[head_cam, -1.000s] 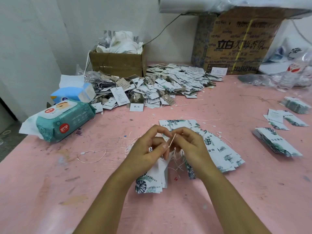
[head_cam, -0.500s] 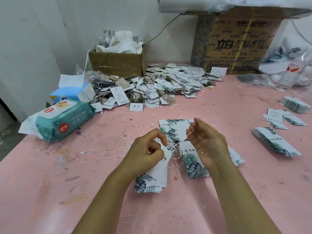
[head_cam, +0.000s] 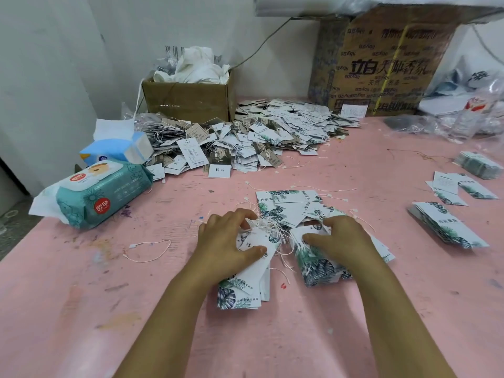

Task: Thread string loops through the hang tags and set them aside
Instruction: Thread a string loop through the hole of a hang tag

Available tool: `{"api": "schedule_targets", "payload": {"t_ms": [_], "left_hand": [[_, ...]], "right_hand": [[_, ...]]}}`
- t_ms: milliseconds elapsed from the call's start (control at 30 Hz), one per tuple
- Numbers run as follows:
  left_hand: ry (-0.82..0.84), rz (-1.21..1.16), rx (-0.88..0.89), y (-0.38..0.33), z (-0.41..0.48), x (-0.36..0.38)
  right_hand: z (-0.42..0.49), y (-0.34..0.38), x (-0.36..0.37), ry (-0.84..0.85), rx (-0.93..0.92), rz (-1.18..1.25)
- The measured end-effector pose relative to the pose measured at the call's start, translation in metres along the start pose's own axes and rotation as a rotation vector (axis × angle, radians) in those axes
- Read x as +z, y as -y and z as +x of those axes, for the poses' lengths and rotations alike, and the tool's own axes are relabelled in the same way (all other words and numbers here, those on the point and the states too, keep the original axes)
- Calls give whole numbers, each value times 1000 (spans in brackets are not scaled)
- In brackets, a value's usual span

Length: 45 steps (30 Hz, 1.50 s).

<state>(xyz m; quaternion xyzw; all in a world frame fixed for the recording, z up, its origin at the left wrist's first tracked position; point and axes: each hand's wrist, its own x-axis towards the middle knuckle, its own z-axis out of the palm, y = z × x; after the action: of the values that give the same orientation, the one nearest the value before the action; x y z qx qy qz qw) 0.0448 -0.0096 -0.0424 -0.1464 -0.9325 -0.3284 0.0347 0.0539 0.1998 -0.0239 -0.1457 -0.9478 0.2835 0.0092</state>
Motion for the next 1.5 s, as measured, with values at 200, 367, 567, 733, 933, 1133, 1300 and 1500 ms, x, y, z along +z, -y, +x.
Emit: {"api": "schedule_targets", "payload": {"t_ms": [200,367,567,733,933,1133,1300,1500], "left_hand": [[-20,-91,-14,-5,-1,-2],[-68,-301,-16,-8,-1,-4],[-116,-527,-39,-9,-1,-6],[-199,-670,-55,-11,-1,-7],[-234,-779,-51,-16,-1,-7],[-177,-863,-27,-22,-1,-3],[-162,-919,-37,-27,-3,1],[-158,-1028,-153,-29,-2,3]], "right_hand": [[0,-3,1,-34,29,-45],[2,-4,-2,-136,-8,99],[3,0,-6,-41,-58,666],[-3,10,-9,-2,-70,987],[-13,25,-1,208,-86,1209],[-16,34,19,119,-89,1140],[-14,32,25,73,-141,1094],[-14,31,27,86,-156,1055]]}}
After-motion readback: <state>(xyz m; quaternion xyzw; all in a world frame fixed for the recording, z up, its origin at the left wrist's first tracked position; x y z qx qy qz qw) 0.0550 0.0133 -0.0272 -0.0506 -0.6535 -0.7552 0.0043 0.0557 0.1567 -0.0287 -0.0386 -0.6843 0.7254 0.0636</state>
